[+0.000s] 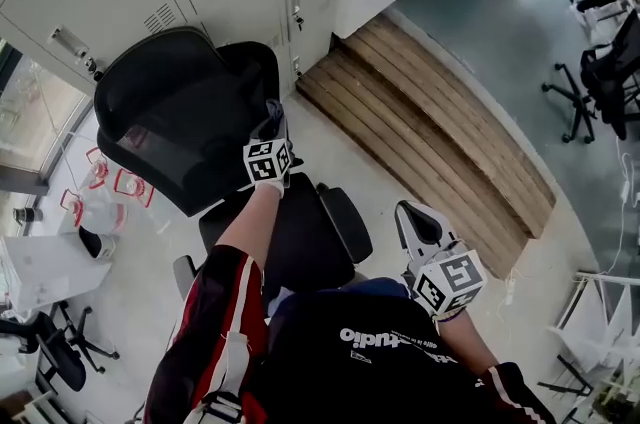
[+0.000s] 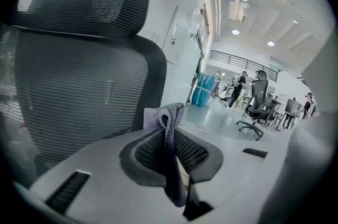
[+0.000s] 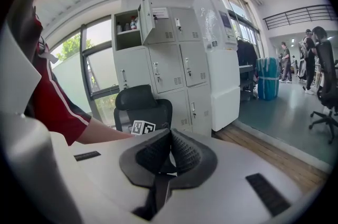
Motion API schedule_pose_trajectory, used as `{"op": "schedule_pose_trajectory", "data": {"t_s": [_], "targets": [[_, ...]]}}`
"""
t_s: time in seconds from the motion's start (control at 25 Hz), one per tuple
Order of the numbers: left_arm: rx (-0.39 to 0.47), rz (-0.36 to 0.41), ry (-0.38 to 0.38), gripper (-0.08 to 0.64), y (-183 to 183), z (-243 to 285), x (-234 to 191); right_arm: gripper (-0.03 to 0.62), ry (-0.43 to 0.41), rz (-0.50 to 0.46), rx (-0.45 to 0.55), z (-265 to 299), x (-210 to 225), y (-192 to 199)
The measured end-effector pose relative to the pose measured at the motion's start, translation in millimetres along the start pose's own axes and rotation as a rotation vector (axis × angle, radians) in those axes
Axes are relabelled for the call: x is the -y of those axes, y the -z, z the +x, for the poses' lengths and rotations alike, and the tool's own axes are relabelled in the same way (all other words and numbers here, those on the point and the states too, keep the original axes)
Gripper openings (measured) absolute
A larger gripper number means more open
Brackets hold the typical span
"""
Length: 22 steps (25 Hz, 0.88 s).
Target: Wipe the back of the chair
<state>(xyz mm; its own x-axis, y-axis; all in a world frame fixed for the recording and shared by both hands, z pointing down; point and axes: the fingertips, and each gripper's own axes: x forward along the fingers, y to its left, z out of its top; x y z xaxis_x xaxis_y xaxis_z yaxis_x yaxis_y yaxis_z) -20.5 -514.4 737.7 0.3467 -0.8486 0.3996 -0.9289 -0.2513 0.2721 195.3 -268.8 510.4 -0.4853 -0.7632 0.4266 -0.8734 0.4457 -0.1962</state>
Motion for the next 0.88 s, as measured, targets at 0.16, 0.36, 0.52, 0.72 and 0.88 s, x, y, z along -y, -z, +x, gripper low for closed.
{"op": "schedule_pose_trajectory", "data": {"t_s": [0.16, 0.36, 0.52, 0.72, 0.88], "targets": [[0.006, 0.005, 0.036, 0.057, -5, 4, 26, 0.014, 0.006, 0.004, 0.012, -6, 8, -2], [0.039, -0.006, 0.053, 0.057, -15, -26, 32, 0.014, -0.041, -0.014, 0.029, -1, -14, -8], [0.065, -0.031, 0.018, 0.057, -20, -69, 4, 0.014, -0.111, -0.045, 0.036, 10, -54, -15], [0.086, -0.065, -0.063, 0.057, -10, -134, -57, 0.014, -0.206, -0.091, 0.035, 27, -118, -18], [0.091, -0.088, -0.145, 0.057, 5, -190, -116, 0.014, -0.275, -0.121, 0.026, 38, -170, -14]]}}
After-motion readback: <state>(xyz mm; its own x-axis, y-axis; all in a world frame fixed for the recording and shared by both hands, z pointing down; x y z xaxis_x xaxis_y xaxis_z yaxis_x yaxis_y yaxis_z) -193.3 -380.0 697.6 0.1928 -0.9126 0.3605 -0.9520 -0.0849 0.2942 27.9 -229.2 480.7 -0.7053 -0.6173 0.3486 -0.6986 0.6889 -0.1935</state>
